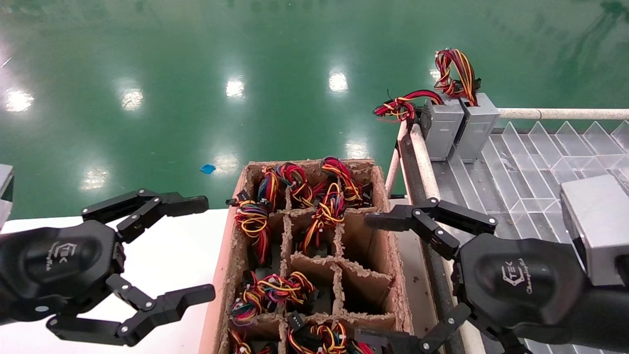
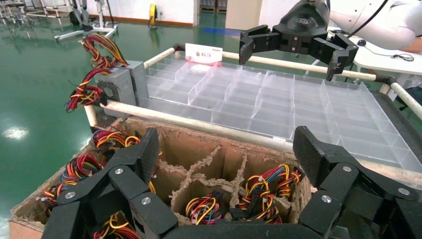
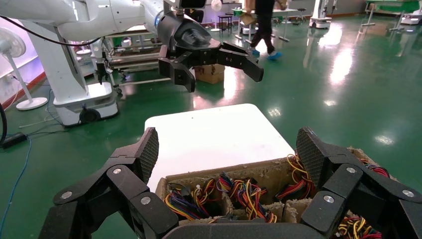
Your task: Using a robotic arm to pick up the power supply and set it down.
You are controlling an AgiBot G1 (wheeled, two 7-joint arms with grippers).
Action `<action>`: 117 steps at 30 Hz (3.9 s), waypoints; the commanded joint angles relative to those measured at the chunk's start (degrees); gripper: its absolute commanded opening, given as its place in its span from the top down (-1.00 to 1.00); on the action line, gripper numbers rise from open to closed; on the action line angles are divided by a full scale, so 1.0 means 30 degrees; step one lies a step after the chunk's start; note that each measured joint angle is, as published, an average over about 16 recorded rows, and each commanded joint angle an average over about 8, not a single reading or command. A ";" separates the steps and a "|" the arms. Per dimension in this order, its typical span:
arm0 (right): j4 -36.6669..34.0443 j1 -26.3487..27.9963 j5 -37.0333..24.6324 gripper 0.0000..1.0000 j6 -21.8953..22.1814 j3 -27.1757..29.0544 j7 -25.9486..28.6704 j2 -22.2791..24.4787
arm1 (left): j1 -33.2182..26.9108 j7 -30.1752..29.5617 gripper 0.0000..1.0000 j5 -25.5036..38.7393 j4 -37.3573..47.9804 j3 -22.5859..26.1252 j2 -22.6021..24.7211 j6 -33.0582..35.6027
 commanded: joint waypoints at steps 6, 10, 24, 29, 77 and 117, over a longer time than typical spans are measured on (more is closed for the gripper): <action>-0.0467 0.0047 -0.0903 -1.00 0.0915 -0.0258 -0.0276 -0.0489 | 0.0000 0.0000 1.00 0.0000 0.0000 0.0000 0.0000 0.0000; -0.1345 0.0437 -0.2602 -1.00 0.2487 -0.0846 -0.0489 -0.1422 | 0.0000 0.0000 1.00 0.0000 0.0000 0.0000 0.0000 0.0000; -0.6627 0.2755 -0.7718 -0.07 0.5924 -0.3576 -0.0157 -0.5620 | 0.0000 0.0000 1.00 0.0000 0.0000 0.0000 0.0000 0.0000; -0.8232 0.3225 -0.7988 1.00 0.5887 -0.3781 -0.0940 -0.6431 | 0.0000 0.0000 1.00 0.0000 0.0000 0.0000 0.0000 0.0000; -0.4214 0.3075 -0.9345 1.00 0.8105 -0.3868 -0.0254 -0.5844 | 0.0000 0.0000 1.00 0.0000 0.0000 0.0000 0.0000 0.0000; -0.1417 0.7678 -0.9747 1.00 1.0607 0.1123 -0.4262 -0.0533 | 0.0000 0.0000 1.00 0.0000 0.0000 0.0000 0.0000 0.0000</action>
